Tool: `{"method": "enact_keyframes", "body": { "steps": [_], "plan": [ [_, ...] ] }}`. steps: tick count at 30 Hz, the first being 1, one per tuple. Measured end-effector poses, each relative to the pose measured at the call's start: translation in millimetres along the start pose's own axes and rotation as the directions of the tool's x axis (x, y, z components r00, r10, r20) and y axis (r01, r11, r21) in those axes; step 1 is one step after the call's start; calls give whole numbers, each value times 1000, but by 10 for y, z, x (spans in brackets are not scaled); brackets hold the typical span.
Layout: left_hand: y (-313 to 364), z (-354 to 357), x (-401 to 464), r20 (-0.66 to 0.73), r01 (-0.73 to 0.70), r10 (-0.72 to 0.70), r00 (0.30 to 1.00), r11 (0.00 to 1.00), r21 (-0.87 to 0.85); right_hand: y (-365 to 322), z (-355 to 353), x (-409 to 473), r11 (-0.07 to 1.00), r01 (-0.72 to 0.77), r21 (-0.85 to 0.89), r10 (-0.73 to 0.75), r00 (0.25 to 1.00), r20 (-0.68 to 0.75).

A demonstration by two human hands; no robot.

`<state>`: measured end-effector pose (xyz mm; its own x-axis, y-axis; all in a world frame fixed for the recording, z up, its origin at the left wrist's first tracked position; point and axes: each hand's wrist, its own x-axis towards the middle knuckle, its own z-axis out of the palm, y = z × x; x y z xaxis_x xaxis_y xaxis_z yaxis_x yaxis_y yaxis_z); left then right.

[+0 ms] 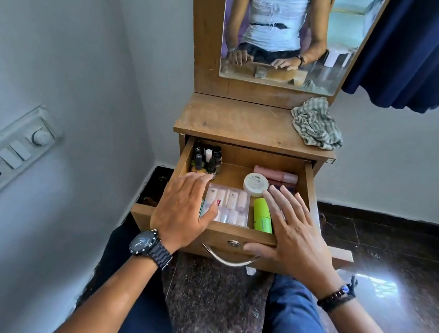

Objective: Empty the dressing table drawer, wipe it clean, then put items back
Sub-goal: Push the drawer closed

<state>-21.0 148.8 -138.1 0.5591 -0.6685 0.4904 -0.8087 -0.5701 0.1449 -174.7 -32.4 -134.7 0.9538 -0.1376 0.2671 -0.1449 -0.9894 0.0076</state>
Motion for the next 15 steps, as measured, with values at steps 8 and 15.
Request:
{"method": "enact_keyframes", "body": {
  "steps": [8, 15],
  "plan": [
    [-212, 252, 588, 139, -136, 127, 982, 989, 58, 345, 128, 586, 999, -24, -22, 24, 1000, 8],
    [-351, 435, 1130, 266, -201, 161, 950, 971, 130, 637, 220, 1082, 995, -38, -87, 37, 999, -13]
  ]
}}
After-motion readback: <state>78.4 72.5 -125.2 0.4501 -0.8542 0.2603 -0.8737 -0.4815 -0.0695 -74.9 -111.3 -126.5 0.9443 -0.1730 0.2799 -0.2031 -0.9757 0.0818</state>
